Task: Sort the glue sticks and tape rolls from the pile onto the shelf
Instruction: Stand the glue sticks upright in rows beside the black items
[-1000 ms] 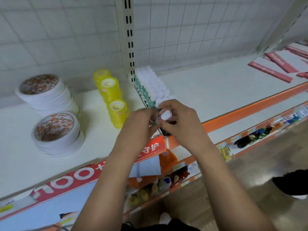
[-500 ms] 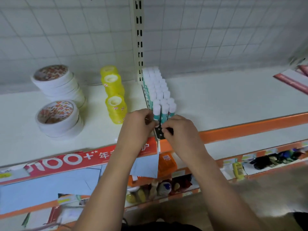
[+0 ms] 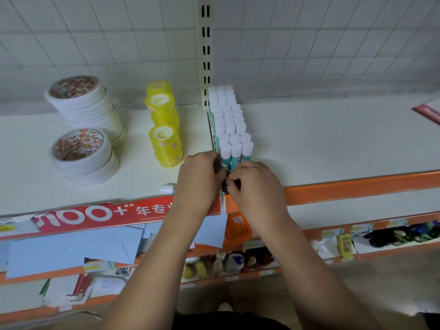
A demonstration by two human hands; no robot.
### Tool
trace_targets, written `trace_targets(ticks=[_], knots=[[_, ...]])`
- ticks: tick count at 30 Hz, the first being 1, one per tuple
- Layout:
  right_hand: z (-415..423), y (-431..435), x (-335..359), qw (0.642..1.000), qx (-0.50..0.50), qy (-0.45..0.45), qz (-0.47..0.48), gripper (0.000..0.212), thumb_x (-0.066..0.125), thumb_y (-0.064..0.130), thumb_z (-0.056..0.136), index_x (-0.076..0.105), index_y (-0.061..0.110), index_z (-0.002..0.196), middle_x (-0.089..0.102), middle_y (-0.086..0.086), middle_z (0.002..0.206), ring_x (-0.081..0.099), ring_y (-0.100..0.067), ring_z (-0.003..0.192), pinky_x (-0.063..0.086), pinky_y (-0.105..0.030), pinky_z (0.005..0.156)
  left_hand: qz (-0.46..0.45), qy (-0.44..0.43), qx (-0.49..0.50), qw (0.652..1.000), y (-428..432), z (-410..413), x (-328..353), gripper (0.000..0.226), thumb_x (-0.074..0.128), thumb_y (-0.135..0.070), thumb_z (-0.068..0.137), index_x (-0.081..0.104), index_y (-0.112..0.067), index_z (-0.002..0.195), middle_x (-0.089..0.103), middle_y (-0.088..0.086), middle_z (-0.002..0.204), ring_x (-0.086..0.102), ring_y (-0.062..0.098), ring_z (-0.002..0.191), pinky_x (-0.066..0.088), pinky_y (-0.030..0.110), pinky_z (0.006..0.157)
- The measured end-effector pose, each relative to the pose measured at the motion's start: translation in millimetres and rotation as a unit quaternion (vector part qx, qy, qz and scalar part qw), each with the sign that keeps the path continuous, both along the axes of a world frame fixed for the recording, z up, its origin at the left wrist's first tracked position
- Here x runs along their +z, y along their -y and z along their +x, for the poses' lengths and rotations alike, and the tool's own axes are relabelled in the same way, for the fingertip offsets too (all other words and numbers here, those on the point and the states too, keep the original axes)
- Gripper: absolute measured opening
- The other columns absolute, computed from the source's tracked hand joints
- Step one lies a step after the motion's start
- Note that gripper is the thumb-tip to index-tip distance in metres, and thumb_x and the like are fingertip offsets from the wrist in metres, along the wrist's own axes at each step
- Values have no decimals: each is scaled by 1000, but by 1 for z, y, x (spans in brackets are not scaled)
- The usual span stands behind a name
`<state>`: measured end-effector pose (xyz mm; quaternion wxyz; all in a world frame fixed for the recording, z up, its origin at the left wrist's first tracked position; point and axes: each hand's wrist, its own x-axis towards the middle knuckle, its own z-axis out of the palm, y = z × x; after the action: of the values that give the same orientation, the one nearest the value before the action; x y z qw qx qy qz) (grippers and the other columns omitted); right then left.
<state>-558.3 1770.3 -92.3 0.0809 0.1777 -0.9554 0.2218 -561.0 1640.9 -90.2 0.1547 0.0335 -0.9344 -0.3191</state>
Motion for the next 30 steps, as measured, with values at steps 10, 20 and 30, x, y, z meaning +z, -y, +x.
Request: trace_targets(ticks=[10, 20, 30], knots=[[15, 14, 16, 999, -3, 10, -37, 19, 61, 29, 93, 71, 22, 106, 63, 3, 105, 54, -15, 99, 50, -31, 83, -44, 49, -13, 998, 44, 17, 19, 20, 73, -32, 83, 74, -17, 96, 72, -2, 89, 66, 23, 88, 53, 39, 78], [14, 52, 23, 995, 10, 79, -58, 20, 59, 22, 95, 70, 19, 110, 66, 0, 108, 60, -13, 96, 51, -35, 86, -90, 158, -87, 979, 95, 39, 22, 18, 62, -34, 92, 72, -36, 106, 69, -2, 109, 61, 21, 99, 50, 37, 83], [17, 51, 21, 991, -21, 103, -85, 21, 68, 28, 89, 69, 21, 109, 70, 6, 102, 60, -1, 85, 49, -16, 74, -49, 120, -138, 982, 96, 25, 23, 16, 64, -19, 90, 74, -27, 100, 68, 0, 103, 61, 21, 92, 49, 35, 80]])
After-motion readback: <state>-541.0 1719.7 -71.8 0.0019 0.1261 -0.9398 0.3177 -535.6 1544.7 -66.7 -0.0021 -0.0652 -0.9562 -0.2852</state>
